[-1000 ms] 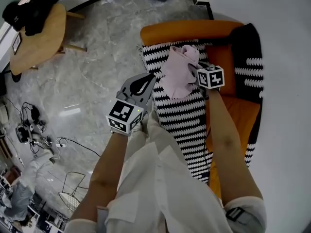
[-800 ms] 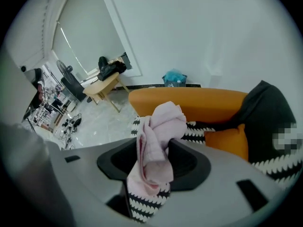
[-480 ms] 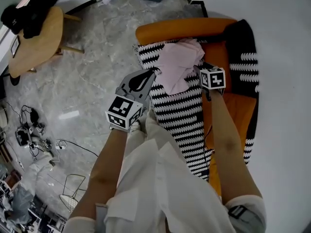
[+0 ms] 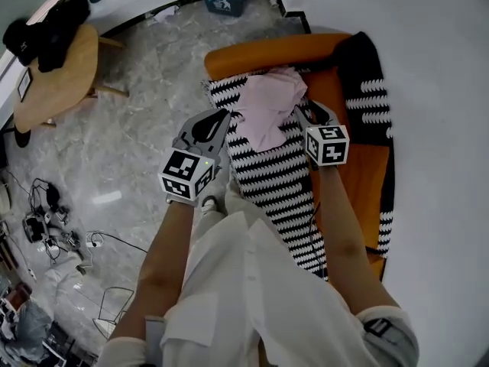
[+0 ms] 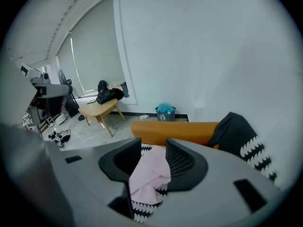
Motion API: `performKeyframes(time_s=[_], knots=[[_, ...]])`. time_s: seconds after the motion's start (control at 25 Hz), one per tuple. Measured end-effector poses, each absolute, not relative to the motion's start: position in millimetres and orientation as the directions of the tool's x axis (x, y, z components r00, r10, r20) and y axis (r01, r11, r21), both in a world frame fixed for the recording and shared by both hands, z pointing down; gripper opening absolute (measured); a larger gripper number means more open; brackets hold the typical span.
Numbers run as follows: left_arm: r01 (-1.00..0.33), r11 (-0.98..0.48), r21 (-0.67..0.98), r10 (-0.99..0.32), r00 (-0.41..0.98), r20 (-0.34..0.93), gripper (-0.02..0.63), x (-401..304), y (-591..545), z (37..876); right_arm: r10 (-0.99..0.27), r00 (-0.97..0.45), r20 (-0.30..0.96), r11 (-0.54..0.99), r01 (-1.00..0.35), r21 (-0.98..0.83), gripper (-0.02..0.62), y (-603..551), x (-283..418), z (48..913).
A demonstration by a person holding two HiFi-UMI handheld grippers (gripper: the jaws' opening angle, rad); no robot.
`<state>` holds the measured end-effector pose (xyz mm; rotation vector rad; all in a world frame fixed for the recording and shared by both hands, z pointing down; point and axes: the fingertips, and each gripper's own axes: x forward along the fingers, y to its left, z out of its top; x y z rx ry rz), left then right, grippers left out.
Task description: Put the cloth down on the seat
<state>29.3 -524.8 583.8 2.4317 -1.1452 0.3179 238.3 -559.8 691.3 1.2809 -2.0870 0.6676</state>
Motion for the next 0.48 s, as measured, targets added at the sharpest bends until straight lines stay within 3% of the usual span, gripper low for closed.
performKeyframes(time_s=[0.24,0.48], knots=[[-0.794,-0.549,0.262,-0.717,0.608,0.34,0.031,20.7,-519.1,550.1,-0.724,-0.374,0.58,0.408,-0.91,-0.077,0.133,-536.8,225.4,618.9],[-0.796,-0.567,0.212,-0.742,0.606,0.288,0.031,13.4,-510.2,506.3,-0.765,-0.406,0.5,0.444,-0.895,-0.046,0.117,-509.9,221.2,560.2]])
